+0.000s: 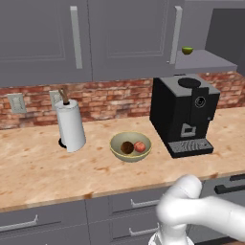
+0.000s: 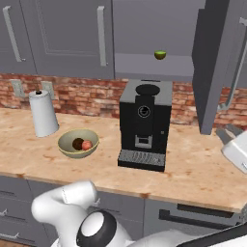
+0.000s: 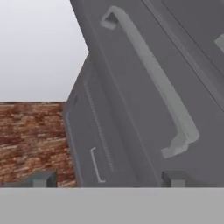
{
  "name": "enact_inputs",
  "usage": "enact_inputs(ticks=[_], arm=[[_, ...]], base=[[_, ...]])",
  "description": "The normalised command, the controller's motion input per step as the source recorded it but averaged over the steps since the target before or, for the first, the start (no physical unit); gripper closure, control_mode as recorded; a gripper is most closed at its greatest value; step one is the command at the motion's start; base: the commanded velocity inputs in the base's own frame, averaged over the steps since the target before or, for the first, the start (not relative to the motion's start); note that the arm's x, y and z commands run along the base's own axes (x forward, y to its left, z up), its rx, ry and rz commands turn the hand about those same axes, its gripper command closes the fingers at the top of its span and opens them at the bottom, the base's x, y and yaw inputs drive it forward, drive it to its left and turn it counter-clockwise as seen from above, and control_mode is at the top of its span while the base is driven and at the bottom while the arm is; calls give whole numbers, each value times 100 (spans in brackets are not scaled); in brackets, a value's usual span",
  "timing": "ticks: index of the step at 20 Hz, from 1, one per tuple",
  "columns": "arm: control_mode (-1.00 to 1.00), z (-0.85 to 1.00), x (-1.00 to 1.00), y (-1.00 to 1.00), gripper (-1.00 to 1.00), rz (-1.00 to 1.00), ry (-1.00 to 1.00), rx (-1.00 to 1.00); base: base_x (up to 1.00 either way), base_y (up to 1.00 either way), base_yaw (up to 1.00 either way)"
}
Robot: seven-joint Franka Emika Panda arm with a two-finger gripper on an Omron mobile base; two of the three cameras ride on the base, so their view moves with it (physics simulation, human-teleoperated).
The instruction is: Open the cabinet. Pick the peach and orange from the cabinet and place them into the bowl. Then close the cabinet.
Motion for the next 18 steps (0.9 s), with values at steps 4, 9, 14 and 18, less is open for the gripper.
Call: enact_inputs(ticks=[4, 9, 14, 18], arm=[[-100, 0, -41, -99, -100, -1, -6, 4], [-100, -38, 48, -16, -100, 0, -14, 0], [-100, -77, 100, 0, -100, 0, -1, 0], [-100, -80, 100, 1, -100, 2, 0, 0]], base=[[0, 0, 0], [0, 0, 0], [0, 0, 0], [0, 0, 0]])
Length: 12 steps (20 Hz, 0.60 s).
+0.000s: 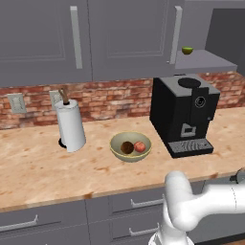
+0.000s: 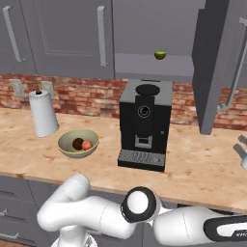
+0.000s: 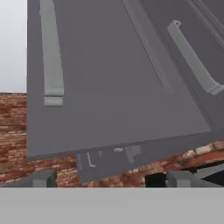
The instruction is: Open the cabinet. Pick the peach and orange from the cabinet and place them into the bowl. Then close the cabinet.
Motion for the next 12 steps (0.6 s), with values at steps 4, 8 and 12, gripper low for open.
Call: enact_inputs(ticks=[4, 8, 12], arm=[[-100, -26, 100, 56, -100, -8, 0, 0], [-100, 38, 99, 61, -100, -27, -2, 0], [-100, 30, 10, -15, -100, -6, 0, 2]], base=[[0, 0, 0], [0, 0, 0], [0, 0, 0]])
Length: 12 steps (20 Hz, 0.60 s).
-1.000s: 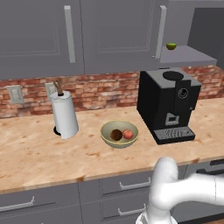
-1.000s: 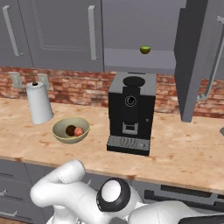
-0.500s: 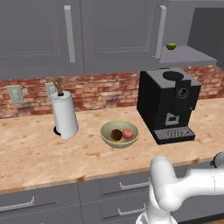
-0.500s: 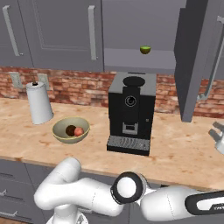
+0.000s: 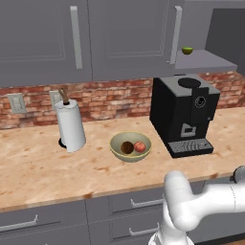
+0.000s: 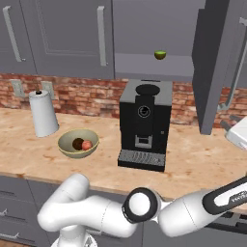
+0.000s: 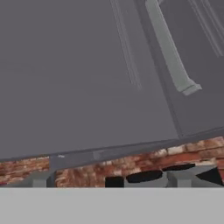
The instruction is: Open the cabinet. Pick the peach and orange from the cabinet and place them into the bowl. Then close the cabinet.
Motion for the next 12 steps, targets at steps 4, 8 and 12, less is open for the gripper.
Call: enact_inputs(ticks=[4, 8, 12], arm=[[-100, 0, -42, -58, -100, -5, -1, 9], [-100, 5, -26, -60, -100, -7, -1, 10], [-100, 46, 1, -38, -100, -9, 0, 14]], base=[[0, 0, 0], [0, 0, 0], [0, 0, 0]])
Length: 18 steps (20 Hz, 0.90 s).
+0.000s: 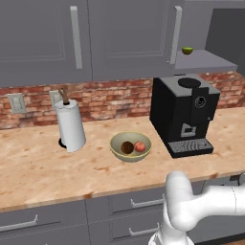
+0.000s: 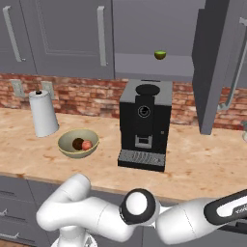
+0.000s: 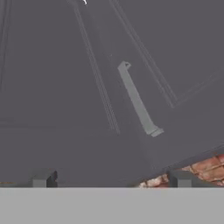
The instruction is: Open the cabinet. Pick the peach and orange from the cabinet and place them into the bowl. Then close the cabinet.
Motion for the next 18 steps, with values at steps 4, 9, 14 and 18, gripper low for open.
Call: enact_inputs(ticks=[4, 9, 14, 18], arm=[[-100, 13, 39, 8, -100, -8, 5, 0], [-100, 0, 72, 77, -100, -14, 3, -11], [-100, 0, 51, 100, -100, -27, 0, -20], [-100, 30, 27, 100, -100, -38, -5, -17]], base=[[0, 0, 0], [0, 0, 0], [0, 0, 0], [0, 0, 0]])
